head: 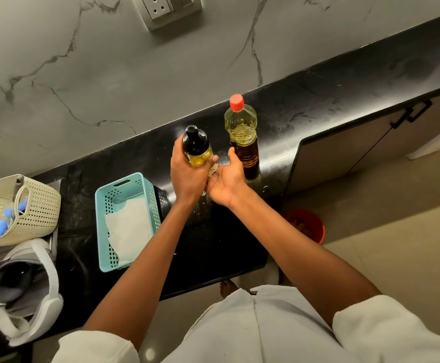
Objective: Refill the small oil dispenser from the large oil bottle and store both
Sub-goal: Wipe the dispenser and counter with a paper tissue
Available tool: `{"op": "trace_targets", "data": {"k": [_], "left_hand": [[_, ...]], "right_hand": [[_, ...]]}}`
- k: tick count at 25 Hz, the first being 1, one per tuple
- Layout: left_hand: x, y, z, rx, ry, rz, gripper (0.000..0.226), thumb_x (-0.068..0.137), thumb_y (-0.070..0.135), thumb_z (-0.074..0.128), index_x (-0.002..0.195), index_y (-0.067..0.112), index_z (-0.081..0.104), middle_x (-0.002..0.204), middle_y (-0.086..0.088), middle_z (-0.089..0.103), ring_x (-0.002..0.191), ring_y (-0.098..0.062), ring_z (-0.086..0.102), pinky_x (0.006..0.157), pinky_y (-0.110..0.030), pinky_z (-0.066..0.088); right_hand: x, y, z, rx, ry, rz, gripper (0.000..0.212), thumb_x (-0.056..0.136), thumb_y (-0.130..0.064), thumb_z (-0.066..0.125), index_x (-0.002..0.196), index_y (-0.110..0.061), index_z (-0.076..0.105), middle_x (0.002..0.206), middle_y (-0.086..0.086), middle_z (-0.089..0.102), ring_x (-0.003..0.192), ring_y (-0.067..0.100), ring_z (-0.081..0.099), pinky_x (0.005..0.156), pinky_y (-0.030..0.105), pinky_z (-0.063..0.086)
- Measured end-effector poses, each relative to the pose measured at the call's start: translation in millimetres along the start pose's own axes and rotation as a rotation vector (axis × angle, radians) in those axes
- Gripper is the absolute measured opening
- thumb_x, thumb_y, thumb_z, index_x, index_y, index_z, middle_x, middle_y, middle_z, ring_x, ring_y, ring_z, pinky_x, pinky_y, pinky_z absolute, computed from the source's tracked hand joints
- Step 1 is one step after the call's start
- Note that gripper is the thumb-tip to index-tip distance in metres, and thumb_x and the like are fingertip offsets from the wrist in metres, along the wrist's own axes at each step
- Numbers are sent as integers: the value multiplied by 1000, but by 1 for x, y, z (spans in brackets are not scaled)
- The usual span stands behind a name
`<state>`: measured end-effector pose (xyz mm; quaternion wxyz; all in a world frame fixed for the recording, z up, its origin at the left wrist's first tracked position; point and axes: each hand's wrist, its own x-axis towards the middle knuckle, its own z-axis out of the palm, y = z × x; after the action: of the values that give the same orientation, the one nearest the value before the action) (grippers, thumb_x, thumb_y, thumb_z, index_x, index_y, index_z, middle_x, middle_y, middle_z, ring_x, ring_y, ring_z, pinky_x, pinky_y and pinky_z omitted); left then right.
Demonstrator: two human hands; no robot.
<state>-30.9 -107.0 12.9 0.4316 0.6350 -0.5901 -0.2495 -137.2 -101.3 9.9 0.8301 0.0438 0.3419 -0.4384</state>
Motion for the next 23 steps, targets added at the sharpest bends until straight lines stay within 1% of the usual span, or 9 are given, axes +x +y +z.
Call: {"op": "trace_targets", "data": {"k": [3, 6, 8, 9, 11, 14, 16, 19, 23], "left_hand": [[-2, 1, 4, 32, 99, -20, 79, 71, 37, 92, 136, 43, 49, 130, 10, 66, 120, -16, 65, 100, -44, 58], [-3, -6, 2, 33, 74, -59, 79, 73, 38, 91, 140, 39, 48, 133, 9, 66, 124, -18, 64, 103, -47, 58], [-8, -9, 0, 19, 21, -50, 76, 75, 36, 92, 139, 33, 51, 130, 8, 68, 121, -15, 66, 102, -45, 59], [-11, -9, -2, 7, -14, -46, 74, 76, 35, 92, 138, 31, 53, 126, 9, 69, 118, -12, 68, 101, -43, 60], [-18, -9, -9, -25, -94, -46, 70, 76, 32, 93, 134, 34, 54, 120, 14, 71, 114, -6, 69, 99, -39, 61], [-29, -15, -22, -69, -192, -72, 75, 76, 23, 96, 134, 39, 51, 117, 23, 70, 113, 5, 67, 98, -29, 58], [-36, -21, -30, -79, -195, -96, 79, 74, 25, 97, 133, 48, 49, 116, 30, 70, 115, 5, 67, 99, -30, 57], [-45, -31, -37, -73, -151, -134, 77, 72, 32, 97, 130, 52, 50, 115, 34, 69, 113, 5, 67, 99, -29, 57], [-54, -48, -39, -73, -95, -152, 78, 71, 21, 98, 134, 34, 55, 117, 20, 71, 111, 0, 69, 96, -32, 60]], "right_hand": [[-7, 1, 7, -46, 1, -67, 94, 101, -79, 26, 145, -3, 59, 139, 19, 67, 130, 29, 63, 100, 38, 54], [-5, 6, 6, -184, 32, -167, 94, 102, -78, 23, 142, -3, 64, 136, 17, 70, 134, 26, 62, 118, 43, 45], [-3, 9, 6, -376, 80, -240, 90, 102, -78, 25, 141, -7, 66, 133, 13, 72, 134, 20, 61, 122, 43, 41], [-3, 8, 6, -478, 113, -262, 85, 106, -73, 24, 140, -9, 67, 127, 9, 74, 126, 14, 64, 115, 35, 46], [-1, 1, 3, -638, 128, -257, 79, 111, -64, 20, 132, -8, 72, 110, 3, 77, 103, 4, 68, 87, 17, 50], [13, -10, -2, -707, 156, -149, 84, 109, -66, 24, 108, -2, 77, 96, 13, 77, 76, 9, 73, 62, 19, 52], [22, -9, -2, -643, 138, -61, 79, 109, -65, 30, 108, 1, 73, 91, 18, 72, 57, 12, 68, 42, 19, 47], [33, 3, 2, -551, 160, 22, 53, 111, -49, 42, 118, 0, 63, 86, 16, 66, 46, 15, 64, 30, 20, 38], [35, 18, 7, -561, 259, 24, 15, 105, -14, 48, 98, -8, 59, 74, 9, 56, 37, 13, 54, 29, 18, 33]]}}
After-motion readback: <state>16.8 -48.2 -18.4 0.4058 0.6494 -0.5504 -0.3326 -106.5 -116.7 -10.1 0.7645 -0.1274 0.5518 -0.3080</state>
